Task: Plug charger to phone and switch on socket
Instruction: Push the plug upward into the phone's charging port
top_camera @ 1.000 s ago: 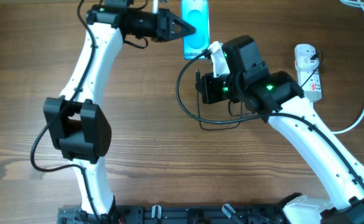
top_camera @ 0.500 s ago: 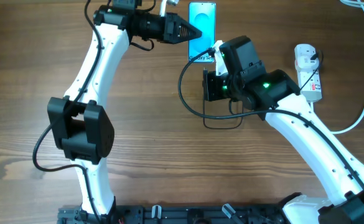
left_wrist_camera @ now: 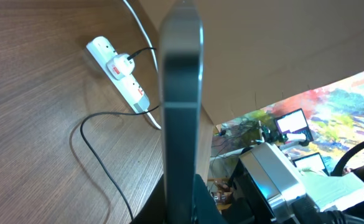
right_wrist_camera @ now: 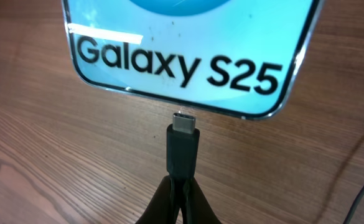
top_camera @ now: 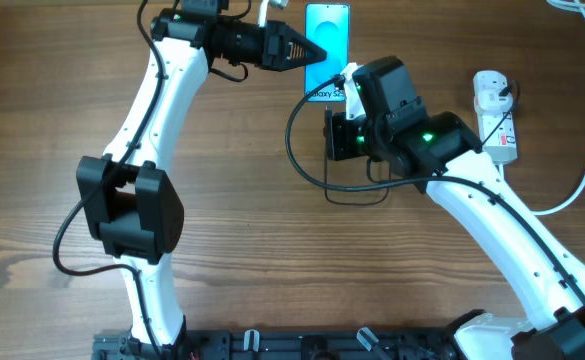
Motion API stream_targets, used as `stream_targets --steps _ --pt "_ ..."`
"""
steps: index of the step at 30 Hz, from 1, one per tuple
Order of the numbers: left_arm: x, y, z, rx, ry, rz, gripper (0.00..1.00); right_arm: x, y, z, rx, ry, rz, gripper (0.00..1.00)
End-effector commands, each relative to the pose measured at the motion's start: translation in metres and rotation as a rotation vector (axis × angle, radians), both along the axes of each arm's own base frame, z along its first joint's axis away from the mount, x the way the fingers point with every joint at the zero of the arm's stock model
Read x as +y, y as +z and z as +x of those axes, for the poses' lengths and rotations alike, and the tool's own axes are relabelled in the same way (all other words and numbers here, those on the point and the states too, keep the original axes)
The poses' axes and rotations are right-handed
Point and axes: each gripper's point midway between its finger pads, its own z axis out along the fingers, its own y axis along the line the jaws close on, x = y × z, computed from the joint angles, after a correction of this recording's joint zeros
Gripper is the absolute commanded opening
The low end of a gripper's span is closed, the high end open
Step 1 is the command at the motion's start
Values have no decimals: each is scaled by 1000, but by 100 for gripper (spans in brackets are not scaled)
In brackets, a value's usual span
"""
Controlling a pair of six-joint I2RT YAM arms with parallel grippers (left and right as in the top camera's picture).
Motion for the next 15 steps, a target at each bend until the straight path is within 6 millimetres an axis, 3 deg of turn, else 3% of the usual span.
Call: stream_targets --steps 1,15 --pt "2 32 -10 -89 -35 -55 4 5 4 3 -11 8 15 4" --pt "2 32 -12 -72 -42 -61 4 10 6 2 -8 27 39 4"
